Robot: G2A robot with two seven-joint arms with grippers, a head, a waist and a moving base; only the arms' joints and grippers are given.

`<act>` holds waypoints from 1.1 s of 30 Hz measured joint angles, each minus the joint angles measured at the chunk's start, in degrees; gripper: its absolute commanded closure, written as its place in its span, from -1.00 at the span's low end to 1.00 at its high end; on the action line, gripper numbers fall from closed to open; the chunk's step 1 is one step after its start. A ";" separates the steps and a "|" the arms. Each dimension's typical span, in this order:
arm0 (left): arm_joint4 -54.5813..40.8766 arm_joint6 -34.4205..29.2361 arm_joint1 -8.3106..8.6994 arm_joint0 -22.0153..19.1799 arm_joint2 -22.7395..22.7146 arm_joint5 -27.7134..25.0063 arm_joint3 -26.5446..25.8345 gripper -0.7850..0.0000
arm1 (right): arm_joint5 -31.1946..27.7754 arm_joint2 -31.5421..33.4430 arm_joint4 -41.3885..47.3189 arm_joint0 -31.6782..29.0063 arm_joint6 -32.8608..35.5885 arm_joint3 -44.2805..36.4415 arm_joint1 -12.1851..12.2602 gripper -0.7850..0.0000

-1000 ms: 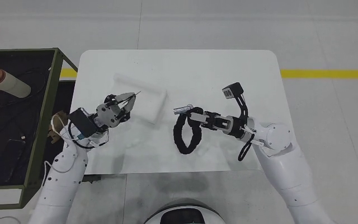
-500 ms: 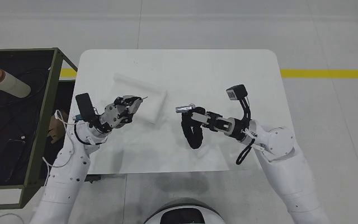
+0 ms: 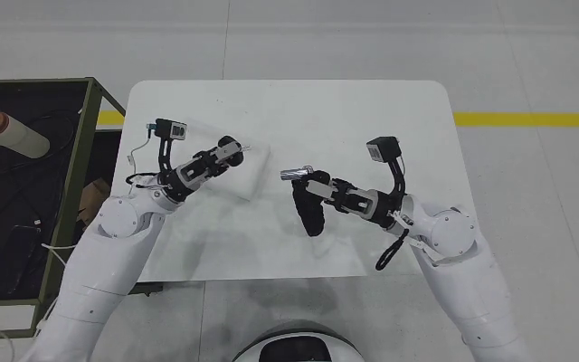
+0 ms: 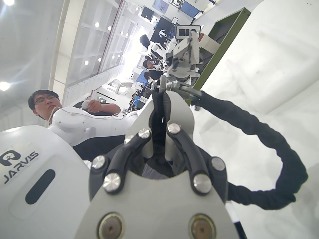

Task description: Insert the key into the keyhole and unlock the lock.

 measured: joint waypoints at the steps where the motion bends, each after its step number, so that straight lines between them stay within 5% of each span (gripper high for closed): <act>1: -1.98 -0.78 -0.02 0.00 0.04 -0.62 0.00 1.00 | 0.00 0.00 0.00 0.00 0.00 0.00 0.00 1.00; 5: 0.99 3.35 -0.18 0.89 0.95 -0.35 -1.13 1.00 | 0.07 -0.31 -0.04 -2.06 -1.78 -1.74 -0.02 1.00; 11: -6.40 -4.42 -0.15 2.26 0.58 9.99 -3.72 1.00 | -0.47 -1.41 0.65 -2.05 -3.94 -1.31 -0.26 1.00; 33: -4.87 -5.02 -2.07 3.47 1.92 10.07 -3.92 1.00 | -2.46 -4.73 -2.50 -1.06 -8.70 0.59 -0.91 1.00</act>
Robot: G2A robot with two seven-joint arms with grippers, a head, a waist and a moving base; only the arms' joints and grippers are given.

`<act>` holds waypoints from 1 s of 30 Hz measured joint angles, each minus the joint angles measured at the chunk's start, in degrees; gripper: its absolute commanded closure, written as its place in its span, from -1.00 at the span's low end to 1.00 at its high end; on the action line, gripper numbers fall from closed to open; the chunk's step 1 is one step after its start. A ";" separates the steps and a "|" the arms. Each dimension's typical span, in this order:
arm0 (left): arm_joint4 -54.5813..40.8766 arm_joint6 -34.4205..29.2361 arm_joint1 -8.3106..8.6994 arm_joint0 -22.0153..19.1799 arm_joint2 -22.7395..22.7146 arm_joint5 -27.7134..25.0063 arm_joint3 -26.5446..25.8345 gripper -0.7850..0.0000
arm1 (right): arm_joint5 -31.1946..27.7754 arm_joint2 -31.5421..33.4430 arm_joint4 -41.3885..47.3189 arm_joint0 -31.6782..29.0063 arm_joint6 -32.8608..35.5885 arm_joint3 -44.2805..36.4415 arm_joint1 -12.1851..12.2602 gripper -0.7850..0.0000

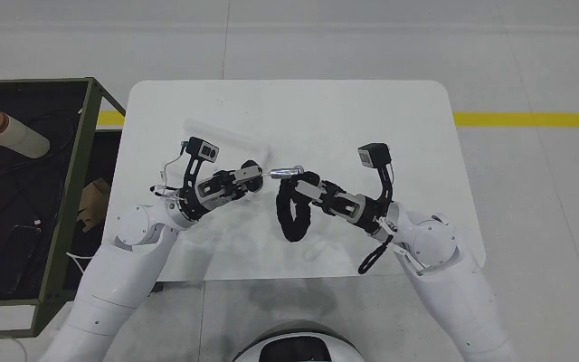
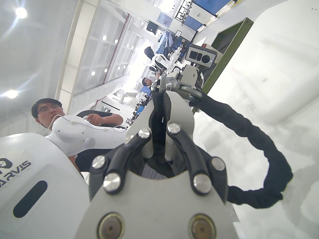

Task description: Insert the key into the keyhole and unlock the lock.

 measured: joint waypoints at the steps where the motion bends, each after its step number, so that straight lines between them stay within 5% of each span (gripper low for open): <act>1: 0.08 -0.06 -0.06 0.02 -0.06 -0.05 0.01 1.00 | 0.05 -0.05 -0.06 0.01 0.00 0.02 0.00 1.00; 30: 2.52 -3.46 -1.50 0.31 -1.60 0.25 0.38 1.00 | 1.13 0.01 1.80 0.04 3.30 0.58 0.22 1.00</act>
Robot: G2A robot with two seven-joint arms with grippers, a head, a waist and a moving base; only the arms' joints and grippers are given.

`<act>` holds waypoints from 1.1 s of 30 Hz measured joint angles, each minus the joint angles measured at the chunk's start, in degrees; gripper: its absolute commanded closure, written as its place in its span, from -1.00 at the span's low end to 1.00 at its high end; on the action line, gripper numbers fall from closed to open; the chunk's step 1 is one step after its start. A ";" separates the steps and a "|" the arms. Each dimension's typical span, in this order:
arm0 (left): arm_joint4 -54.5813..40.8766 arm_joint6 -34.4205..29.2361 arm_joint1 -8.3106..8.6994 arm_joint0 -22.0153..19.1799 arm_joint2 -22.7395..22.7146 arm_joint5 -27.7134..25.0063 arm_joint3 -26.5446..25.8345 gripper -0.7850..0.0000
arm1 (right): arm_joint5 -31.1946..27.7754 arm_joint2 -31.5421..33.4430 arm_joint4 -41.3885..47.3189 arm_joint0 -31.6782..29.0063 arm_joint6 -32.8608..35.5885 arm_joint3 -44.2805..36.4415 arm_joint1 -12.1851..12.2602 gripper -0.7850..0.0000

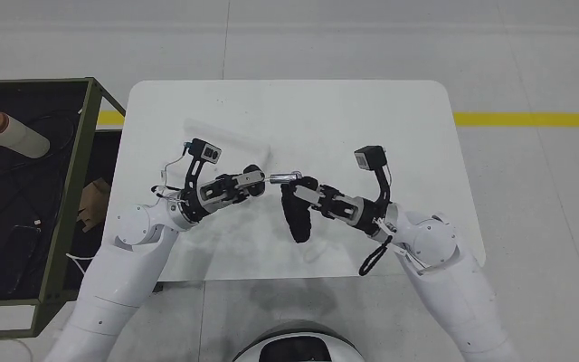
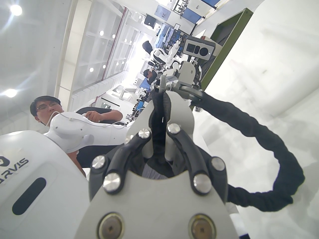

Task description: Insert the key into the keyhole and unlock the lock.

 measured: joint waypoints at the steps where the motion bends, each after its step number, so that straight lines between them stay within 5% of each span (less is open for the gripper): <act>1: -0.05 -0.21 -0.03 0.02 -0.07 -0.02 0.02 1.00 | 0.05 -0.01 0.43 0.06 0.30 0.14 0.01 1.00; 19: 1.65 -2.01 -0.63 0.04 -1.10 0.02 0.56 1.00 | 0.46 -0.37 -1.40 0.05 0.76 -0.11 0.14 1.00; 20: 1.64 -2.43 -0.65 -0.06 -1.15 0.27 0.65 0.69 | 0.56 -0.36 -1.23 0.07 0.95 -0.05 0.16 1.00; 21: 1.71 -2.80 -0.66 -0.15 -1.20 0.50 0.73 -1.00 | 0.63 -0.34 -1.08 0.07 1.11 -0.01 0.17 1.00; 33: -1.49 -4.78 -1.12 -0.07 -1.94 1.03 0.73 -1.00 | 0.35 -1.21 6.89 1.69 3.45 3.25 -0.15 1.00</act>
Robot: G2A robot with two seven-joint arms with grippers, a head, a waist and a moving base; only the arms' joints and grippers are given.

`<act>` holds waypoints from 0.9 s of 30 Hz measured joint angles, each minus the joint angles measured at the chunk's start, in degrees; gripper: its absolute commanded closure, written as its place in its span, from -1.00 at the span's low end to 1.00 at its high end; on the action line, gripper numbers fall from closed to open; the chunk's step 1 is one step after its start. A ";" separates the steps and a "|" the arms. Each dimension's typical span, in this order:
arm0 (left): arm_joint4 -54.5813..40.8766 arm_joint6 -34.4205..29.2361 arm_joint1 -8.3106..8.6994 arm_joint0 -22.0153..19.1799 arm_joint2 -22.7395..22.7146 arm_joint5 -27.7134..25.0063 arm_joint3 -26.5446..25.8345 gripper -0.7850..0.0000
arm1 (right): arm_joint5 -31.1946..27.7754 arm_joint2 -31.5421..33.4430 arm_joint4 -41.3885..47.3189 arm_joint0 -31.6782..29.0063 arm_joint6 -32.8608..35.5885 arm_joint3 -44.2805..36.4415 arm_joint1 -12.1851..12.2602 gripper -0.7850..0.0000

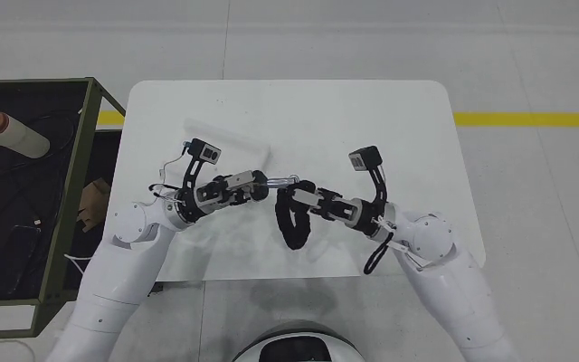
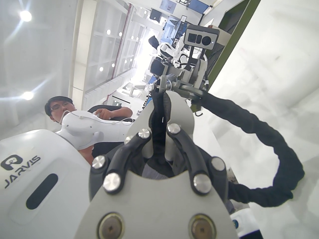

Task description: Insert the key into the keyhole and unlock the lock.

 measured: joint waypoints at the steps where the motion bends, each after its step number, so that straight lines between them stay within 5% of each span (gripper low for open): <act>1: -0.39 -0.02 -0.06 0.09 -0.06 -0.12 -0.07 -1.00 | -0.11 -0.13 1.08 0.31 0.17 0.55 -0.08 1.00; 8: -3.57 -2.48 -0.38 0.95 -1.06 -1.18 -0.47 -0.91 | 0.28 -1.25 11.72 3.22 4.33 5.24 -0.73 1.00; 10: -3.93 -3.59 -0.38 1.09 -1.62 -1.01 -0.47 -0.53 | 0.29 -1.13 12.97 3.76 5.37 6.14 -0.79 1.00; 11: -4.12 -4.03 -0.37 1.21 -2.08 -0.94 -0.49 0.06 | 0.28 -0.95 13.34 3.95 5.79 6.55 -0.81 1.00; 16: -4.36 -4.66 -0.40 1.86 -3.73 -1.00 -0.70 0.56 | 0.63 -0.11 11.92 4.17 5.89 6.64 -0.77 1.00; 21: -3.39 -4.29 -0.47 2.25 -5.10 -0.96 -0.58 0.85 | 1.02 0.69 9.79 3.96 5.66 5.75 -0.68 1.00; 24: -1.77 -3.70 -0.56 2.27 -5.21 -0.96 -0.33 0.73 | 1.49 0.72 8.97 3.61 5.36 4.74 -0.68 1.00; 27: -0.89 -2.86 -0.74 2.11 -4.82 -0.59 -0.08 0.82 | 2.08 0.59 8.49 3.45 5.41 4.19 -0.71 1.00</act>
